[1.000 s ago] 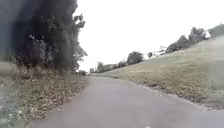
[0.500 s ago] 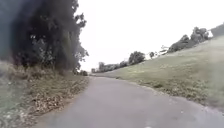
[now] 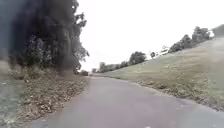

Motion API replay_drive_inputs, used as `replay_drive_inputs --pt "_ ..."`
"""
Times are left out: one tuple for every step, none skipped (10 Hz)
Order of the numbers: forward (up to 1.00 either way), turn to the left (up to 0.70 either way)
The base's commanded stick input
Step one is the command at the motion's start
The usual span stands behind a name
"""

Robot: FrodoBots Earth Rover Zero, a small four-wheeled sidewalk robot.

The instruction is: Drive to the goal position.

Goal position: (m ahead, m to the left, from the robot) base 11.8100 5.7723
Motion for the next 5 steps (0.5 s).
replay_drive_inputs --pt "0.45 0.00" --pt "0.45 0.00" --pt "0.45 0.00" --pt "0.45 0.00" --pt "0.45 0.00"
